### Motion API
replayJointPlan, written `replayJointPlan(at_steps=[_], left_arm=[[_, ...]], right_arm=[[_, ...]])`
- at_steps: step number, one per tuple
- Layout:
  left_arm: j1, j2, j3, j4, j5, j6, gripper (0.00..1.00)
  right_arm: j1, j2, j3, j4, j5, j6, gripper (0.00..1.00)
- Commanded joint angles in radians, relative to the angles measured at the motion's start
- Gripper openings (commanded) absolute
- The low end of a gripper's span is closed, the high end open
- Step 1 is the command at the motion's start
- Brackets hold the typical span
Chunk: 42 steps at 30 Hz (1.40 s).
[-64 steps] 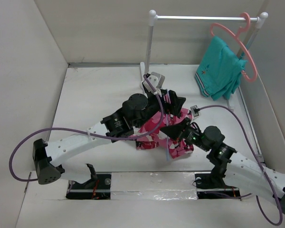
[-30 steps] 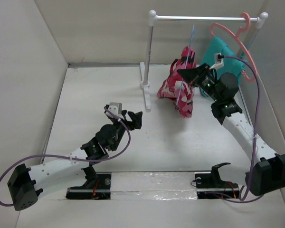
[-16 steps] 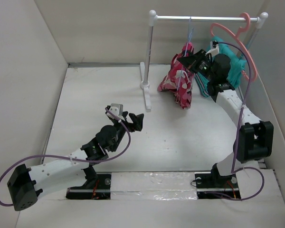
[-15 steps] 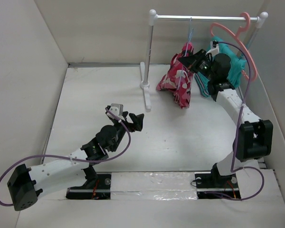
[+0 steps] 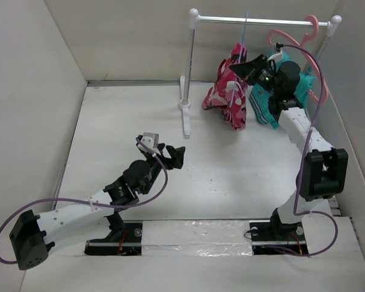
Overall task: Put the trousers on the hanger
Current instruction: Place the hanger at the clothesline, then reset both arms
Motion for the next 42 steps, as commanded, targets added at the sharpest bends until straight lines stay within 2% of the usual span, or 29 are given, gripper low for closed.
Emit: replayJointPlan(at_steps=[1,14,23,25,27,28,30,31,34,36,37,38,40,42], left_arm=[[0.004,-0.002,0.048,0.028,0.006,-0.008,0.81],[0.004,-0.008,0.043,0.029,-0.008,-0.002,0.82],[0.004,0.0,0.052,0.015,-0.019,-0.002,0.83],[0.004,-0.007,0.046,0.021,-0.023,-0.003,0.84],[0.004,-0.013,0.046,0.018,-0.025,-0.005,0.84],[0.004,-0.014,0.048,0.018,-0.023,-0.005,0.85],[0.004,-0.013,0.043,0.026,-0.014,-0.007,0.85],[0.004,-0.011,0.043,0.028,-0.016,-0.005,0.85],[0.004,0.003,0.057,0.008,-0.019,-0.011,0.86],[0.004,0.006,0.055,0.015,-0.016,-0.013,0.86],[0.004,0.009,0.051,0.02,-0.017,-0.011,0.86],[0.004,0.012,0.054,0.018,-0.019,-0.011,0.86],[0.004,0.015,0.058,0.009,-0.022,-0.016,0.86],[0.004,0.018,0.051,0.021,-0.028,-0.016,0.86]], right_arm=[[-0.018,-0.078,0.03,0.232,-0.011,-0.016,0.0],[-0.1,0.054,0.122,0.166,-0.031,-0.002,0.0],[-0.118,0.06,0.018,0.244,-0.071,0.004,0.0],[-0.129,0.034,-0.014,0.247,-0.071,-0.023,0.17],[-0.129,-0.015,-0.064,0.248,-0.063,-0.04,0.38],[-0.129,-0.033,-0.081,0.253,-0.062,-0.052,0.55],[-0.138,-0.078,-0.13,0.236,-0.056,-0.078,0.71],[-0.138,-0.126,-0.141,0.213,-0.043,-0.127,0.82],[-0.138,-0.258,-0.212,0.086,0.011,-0.263,0.85],[-0.127,-0.337,-0.258,-0.026,0.08,-0.347,1.0],[-0.115,-0.376,-0.308,-0.064,0.104,-0.432,1.0],[-0.115,-0.453,-0.336,-0.139,0.122,-0.469,1.0],[-0.089,-0.534,-0.405,-0.186,0.151,-0.552,1.0],[-0.078,-0.665,-0.534,-0.224,0.144,-0.579,1.0]])
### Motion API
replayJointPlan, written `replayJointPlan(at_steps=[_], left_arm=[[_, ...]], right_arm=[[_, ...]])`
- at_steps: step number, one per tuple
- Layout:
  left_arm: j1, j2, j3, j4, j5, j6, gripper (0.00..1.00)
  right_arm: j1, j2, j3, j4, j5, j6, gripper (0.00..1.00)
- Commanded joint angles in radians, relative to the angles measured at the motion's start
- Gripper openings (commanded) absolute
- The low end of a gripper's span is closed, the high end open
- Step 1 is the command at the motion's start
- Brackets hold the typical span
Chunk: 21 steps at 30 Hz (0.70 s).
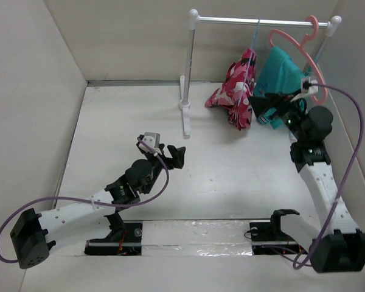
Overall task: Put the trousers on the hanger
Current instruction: Reset both arms
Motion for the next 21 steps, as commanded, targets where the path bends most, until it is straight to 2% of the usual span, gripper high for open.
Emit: replayJointPlan(at_steps=[1,2,4,5,9,13,17,21], left_arm=[[0.004,0.005,0.037,0.045,-0.024,-0.009,0.86],[0.004,0.011,0.04,0.046,-0.024,-0.011,0.86],[0.004,0.017,0.044,0.039,-0.03,-0.017,0.86],[0.004,0.029,0.041,0.05,-0.027,-0.017,0.86],[0.004,0.072,0.051,0.05,-0.044,-0.024,0.86],[0.004,0.084,0.037,0.075,-0.061,-0.029,0.86],[0.004,0.094,0.028,0.078,-0.078,-0.035,0.85],[0.004,0.14,0.04,0.076,-0.104,-0.055,0.85]], right_arm=[[0.033,-0.191,-0.214,-0.129,0.027,-0.182,1.0],[0.033,-0.192,-0.26,-0.136,0.024,-0.193,1.0],[0.044,-0.341,-0.348,-0.165,0.028,-0.219,1.0],[0.044,-0.441,-0.419,-0.225,0.041,-0.228,1.0],[0.044,-0.634,-0.575,-0.392,0.077,-0.247,1.0],[0.044,-0.874,-0.632,-0.533,0.139,-0.254,1.0],[0.044,-0.967,-0.601,-0.665,0.185,-0.28,1.0],[0.044,-0.953,-0.574,-0.705,0.188,-0.315,1.0]])
